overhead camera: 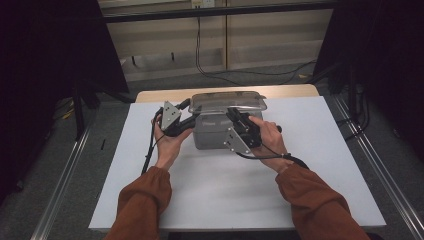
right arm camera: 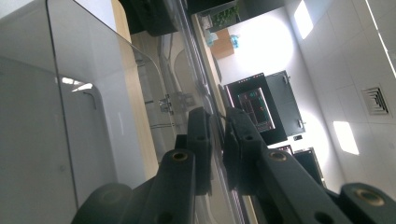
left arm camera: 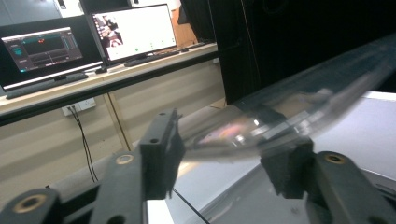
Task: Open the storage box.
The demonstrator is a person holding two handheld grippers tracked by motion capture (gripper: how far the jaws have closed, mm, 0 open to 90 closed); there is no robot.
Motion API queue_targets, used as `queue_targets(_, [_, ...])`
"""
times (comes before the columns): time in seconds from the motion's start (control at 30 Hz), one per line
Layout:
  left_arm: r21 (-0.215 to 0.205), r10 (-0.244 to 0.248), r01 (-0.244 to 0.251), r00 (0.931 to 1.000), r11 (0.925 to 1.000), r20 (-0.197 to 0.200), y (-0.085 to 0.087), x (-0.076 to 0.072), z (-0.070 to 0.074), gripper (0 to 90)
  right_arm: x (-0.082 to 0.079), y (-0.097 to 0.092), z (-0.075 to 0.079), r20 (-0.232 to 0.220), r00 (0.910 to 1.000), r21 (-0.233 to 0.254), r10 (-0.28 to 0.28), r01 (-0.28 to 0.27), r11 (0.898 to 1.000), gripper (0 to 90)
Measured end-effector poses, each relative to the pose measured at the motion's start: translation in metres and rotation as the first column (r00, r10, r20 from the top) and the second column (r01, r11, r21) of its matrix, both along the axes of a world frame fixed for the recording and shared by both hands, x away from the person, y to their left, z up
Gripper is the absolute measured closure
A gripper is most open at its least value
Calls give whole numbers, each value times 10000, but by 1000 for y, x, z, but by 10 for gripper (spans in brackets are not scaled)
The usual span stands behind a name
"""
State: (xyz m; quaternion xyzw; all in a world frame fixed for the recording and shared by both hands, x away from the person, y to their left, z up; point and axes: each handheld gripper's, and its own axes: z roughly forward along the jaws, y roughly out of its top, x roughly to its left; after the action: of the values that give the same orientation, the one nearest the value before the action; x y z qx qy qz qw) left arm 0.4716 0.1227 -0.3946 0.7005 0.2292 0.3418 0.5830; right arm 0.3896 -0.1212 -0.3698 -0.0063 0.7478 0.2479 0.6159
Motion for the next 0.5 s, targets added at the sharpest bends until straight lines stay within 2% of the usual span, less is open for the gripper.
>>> queue_targets(0.07, [221, -62, 60, 9999, 9997, 125, 0, 0, -1, 544, 0, 0, -1, 37, 10000, 40, 8, -9, 10000, 808])
queue_targets(0.23, [411, -26, 17, 9998, 9992, 203, 1, 0, -1, 569, -1, 0, -3, -51, 10000, 174, 0, 1, 9998, 798])
queue_targets(0.3, [328, -29, 23, 9998, 9995, 194, 0, 0, -1, 570, 0, -3, -2, -197, 9998, 485, -9, 18, 9988, 767])
queue_targets(0.4, [304, -8, 4, 9999, 9995, 123, 0, -1, -1, 569, 1, -5, -3, -309, 9995, 703, -14, 36, 9975, 742])
queue_targets(0.43, [304, -28, 26, 10000, 9995, 82, 0, -1, -1, 564, 3, -8, -4, -518, 9986, 982, -56, 107, 9951, 708])
queue_targets(0.5, [341, -15, 14, 10000, 9994, 53, 0, -1, -1, 562, 3, -10, -4, -616, 9981, 1146, -58, 128, 9933, 694])
